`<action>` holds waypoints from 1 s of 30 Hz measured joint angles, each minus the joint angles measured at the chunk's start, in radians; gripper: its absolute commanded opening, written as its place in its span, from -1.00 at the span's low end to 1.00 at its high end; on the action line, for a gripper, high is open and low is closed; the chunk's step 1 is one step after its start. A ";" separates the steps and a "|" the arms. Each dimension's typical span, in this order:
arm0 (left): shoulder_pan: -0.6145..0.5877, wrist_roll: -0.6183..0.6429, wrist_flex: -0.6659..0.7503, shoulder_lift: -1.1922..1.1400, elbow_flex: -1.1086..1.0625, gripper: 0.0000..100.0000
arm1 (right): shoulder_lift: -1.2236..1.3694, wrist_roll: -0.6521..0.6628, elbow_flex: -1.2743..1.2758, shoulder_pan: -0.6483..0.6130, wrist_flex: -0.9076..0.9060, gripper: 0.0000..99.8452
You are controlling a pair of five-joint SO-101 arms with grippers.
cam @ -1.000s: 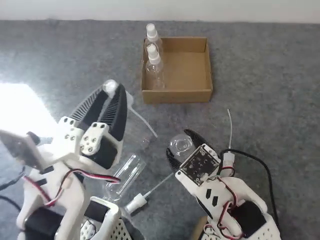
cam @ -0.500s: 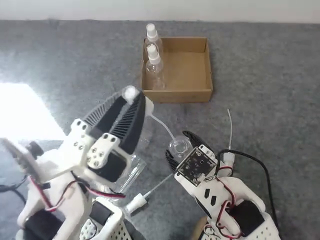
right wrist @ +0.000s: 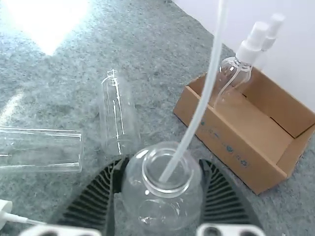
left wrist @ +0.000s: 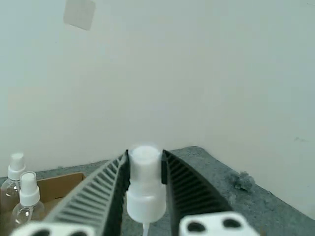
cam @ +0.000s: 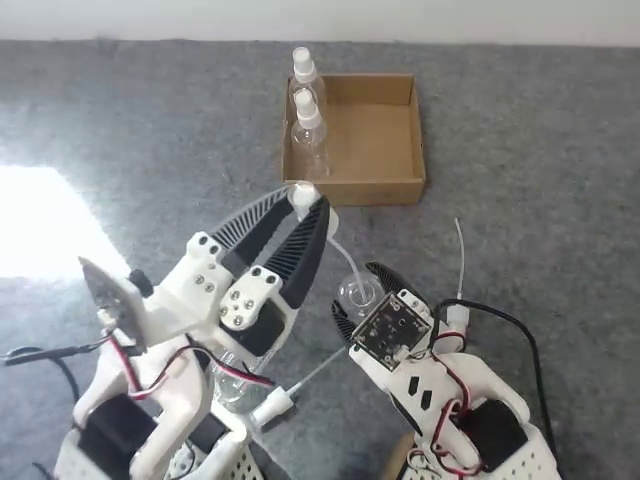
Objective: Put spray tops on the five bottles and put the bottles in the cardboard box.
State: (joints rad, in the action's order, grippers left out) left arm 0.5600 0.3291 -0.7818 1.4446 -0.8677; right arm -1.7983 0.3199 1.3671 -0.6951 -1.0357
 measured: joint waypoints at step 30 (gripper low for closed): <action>0.144 -0.048 -0.245 0.002 -0.008 -0.48 | -0.018 0.002 -0.002 -0.005 0.000 -0.83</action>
State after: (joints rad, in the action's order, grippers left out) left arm 0.7043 0.2816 -1.0273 1.4461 -0.8753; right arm -1.8167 0.3214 1.3656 -0.6997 -1.0357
